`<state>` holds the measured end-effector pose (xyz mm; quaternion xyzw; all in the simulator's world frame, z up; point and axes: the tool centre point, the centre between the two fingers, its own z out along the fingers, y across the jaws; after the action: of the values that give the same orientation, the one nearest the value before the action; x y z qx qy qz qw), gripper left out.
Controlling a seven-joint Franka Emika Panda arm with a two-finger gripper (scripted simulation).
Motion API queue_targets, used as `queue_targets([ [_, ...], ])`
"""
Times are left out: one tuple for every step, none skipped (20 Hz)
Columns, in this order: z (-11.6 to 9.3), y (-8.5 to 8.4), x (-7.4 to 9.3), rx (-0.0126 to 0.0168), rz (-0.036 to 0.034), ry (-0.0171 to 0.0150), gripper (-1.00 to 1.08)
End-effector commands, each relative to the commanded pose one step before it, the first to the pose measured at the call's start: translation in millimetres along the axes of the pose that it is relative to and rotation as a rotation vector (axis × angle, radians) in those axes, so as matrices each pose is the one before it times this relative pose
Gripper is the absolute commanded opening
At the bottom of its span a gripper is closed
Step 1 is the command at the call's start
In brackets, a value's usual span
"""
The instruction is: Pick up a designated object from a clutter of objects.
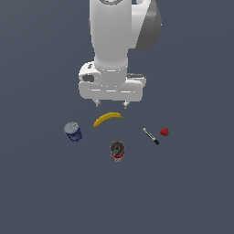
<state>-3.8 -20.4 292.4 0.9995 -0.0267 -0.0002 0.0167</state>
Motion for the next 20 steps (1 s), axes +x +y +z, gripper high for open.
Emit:
queue_targets([
  [10.73, 1.29, -2.45, 0.00339, 0.04217, -0.00073, 1.00],
  [4.98, 0.66, -1.21, 0.00160, 0.02010, -0.00020, 1.00],
  [5.31, 0.76, -1.35, 0.00167, 0.02161, -0.00023, 1.00],
  [5.64, 0.87, -1.50, 0.00174, 0.02315, -0.00028, 1.00],
  [5.96, 0.99, -1.66, 0.00181, 0.02470, -0.00032, 1.00],
  [6.28, 1.13, -1.83, 0.00186, 0.02626, -0.00037, 1.00],
  [6.58, 1.28, -2.01, 0.00190, 0.02783, -0.00042, 1.00],
  [6.86, 1.45, -2.19, 0.00192, 0.02934, -0.00047, 1.00],
  [6.87, 1.58, -2.29, 0.00186, 0.02976, -0.00051, 1.00],
  [6.80, 1.71, -2.36, 0.00178, 0.02984, -0.00053, 1.00],
  [6.72, 1.83, -2.42, 0.00170, 0.02991, -0.00055, 1.00],
  [6.65, 1.95, -2.48, 0.00161, 0.02997, -0.00056, 1.00],
  [6.57, 2.09, -2.52, 0.00152, 0.03005, -0.00057, 1.00],
  [6.49, 2.22, -2.57, 0.00143, 0.03011, -0.00057, 1.00],
  [6.41, 2.36, -2.60, 0.00134, 0.03018, -0.00057, 1.00],
  [6.32, 2.50, -2.63, 0.00125, 0.03024, -0.00057, 1.00],
  [6.24, 2.64, -2.65, 0.00116, 0.03031, -0.00055, 1.00],
  [6.15, 2.79, -2.67, 0.00106, 0.03036, -0.00054, 1.00],
  [6.06, 2.93, -2.68, 0.00097, 0.03042, -0.00052, 1.00],
  [5.97, 3.08, -2.68, 0.00088, 0.03047, -0.00049, 1.00],
])
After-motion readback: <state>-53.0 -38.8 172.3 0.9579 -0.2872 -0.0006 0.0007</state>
